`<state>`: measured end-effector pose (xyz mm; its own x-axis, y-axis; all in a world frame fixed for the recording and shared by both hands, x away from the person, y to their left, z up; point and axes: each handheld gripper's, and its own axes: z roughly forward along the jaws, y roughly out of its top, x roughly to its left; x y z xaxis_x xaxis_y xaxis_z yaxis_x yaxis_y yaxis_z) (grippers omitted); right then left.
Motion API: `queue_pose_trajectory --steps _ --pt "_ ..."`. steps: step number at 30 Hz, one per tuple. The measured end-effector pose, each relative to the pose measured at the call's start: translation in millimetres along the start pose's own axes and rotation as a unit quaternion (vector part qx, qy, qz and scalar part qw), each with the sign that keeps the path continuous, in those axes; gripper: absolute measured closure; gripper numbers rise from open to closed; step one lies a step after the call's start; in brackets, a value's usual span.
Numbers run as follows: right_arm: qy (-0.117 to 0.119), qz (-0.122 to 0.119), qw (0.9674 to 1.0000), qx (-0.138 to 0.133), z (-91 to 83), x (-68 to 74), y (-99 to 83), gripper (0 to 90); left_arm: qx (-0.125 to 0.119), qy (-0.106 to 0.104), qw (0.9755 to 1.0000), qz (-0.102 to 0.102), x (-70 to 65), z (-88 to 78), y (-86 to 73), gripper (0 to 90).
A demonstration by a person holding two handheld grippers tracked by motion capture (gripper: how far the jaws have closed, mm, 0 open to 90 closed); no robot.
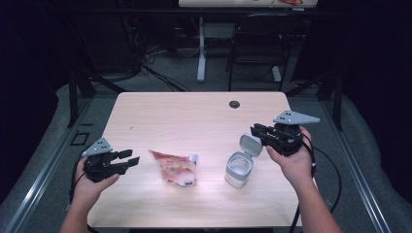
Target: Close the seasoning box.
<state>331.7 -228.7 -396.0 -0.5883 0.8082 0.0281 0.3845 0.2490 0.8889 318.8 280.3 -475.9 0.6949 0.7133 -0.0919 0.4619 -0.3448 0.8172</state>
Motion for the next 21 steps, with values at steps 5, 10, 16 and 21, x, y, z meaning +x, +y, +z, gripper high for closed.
queue_pose_trajectory --steps 5,10,16,21 --pt "-0.022 0.0 0.9997 0.011 1.7 -10.9 -3.5 77.9 0.0 0.001 1.0 -0.002 0.3 0.0 -0.3 54.7" --pt "-0.029 0.009 0.9994 0.014 2.4 -20.8 -7.4 81.9 -0.001 0.003 1.0 -0.003 0.7 0.0 -0.6 54.5" --pt "-0.039 0.021 0.9989 0.017 5.5 -29.0 -14.2 83.7 0.001 0.004 1.0 -0.002 0.4 0.7 -0.6 54.3" --pt "-0.043 0.035 0.9983 0.017 7.6 -35.9 -19.4 85.2 0.004 0.007 1.0 -0.002 0.5 1.3 -0.9 54.2"
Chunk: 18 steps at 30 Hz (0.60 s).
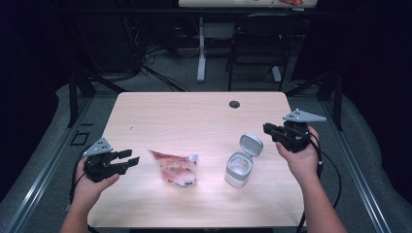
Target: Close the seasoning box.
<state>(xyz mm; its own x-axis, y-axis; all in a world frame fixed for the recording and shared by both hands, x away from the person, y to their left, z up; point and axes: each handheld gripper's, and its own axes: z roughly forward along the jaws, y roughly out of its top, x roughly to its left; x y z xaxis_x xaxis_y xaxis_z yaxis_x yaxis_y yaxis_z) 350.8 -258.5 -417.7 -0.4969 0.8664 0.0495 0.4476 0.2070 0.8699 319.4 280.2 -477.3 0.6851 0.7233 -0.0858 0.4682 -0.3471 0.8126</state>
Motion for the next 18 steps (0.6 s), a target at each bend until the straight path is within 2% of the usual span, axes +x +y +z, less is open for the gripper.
queue_pose_trajectory --steps 8,18 --pt "-0.006 0.007 0.9999 0.008 3.3 -3.1 -8.3 89.0 -0.002 0.003 1.0 -0.001 0.6 -0.6 -0.2 54.0" --pt "0.002 0.013 0.9998 0.016 9.7 -0.4 -18.8 90.0 -0.001 0.003 1.0 -0.002 0.4 0.1 -0.3 54.0"
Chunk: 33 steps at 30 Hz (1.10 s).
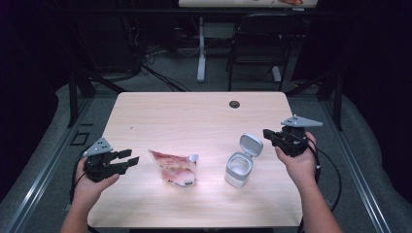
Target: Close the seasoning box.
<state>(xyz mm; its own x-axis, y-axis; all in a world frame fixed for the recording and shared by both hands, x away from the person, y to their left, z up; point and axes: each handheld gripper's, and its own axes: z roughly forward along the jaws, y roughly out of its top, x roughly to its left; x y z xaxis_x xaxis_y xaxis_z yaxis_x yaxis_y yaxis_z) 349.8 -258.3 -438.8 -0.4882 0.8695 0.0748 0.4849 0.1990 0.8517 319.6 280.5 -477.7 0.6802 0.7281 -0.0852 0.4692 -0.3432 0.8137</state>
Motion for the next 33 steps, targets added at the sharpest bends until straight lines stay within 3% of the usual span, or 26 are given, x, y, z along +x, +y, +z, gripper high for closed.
queue_pose_trajectory --steps 11,33 --pt "0.012 -0.003 0.9998 0.013 5.9 5.1 -8.3 90.0 0.0 0.0 1.0 0.0 0.1 0.3 -0.2 53.9" --pt "0.022 -0.007 0.9997 0.008 4.6 13.2 -11.4 90.0 -0.001 0.002 1.0 -0.001 0.4 -0.1 -0.4 53.7"
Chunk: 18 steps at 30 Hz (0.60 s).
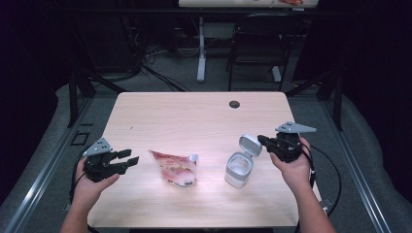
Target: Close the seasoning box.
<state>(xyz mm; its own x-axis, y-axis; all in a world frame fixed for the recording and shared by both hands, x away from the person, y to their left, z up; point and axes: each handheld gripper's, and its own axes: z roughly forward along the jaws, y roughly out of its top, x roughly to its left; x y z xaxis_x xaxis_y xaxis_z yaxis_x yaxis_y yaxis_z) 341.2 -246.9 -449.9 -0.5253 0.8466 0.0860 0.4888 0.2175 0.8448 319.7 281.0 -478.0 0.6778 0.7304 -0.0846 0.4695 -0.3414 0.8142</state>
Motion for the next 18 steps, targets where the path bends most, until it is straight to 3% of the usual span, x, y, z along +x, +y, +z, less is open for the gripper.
queue_pose_trajectory --steps 18 --pt "0.028 -0.021 0.9994 -0.006 -3.3 24.7 -9.4 90.0 0.0 0.0 1.0 0.0 -0.1 -0.2 0.1 53.6"
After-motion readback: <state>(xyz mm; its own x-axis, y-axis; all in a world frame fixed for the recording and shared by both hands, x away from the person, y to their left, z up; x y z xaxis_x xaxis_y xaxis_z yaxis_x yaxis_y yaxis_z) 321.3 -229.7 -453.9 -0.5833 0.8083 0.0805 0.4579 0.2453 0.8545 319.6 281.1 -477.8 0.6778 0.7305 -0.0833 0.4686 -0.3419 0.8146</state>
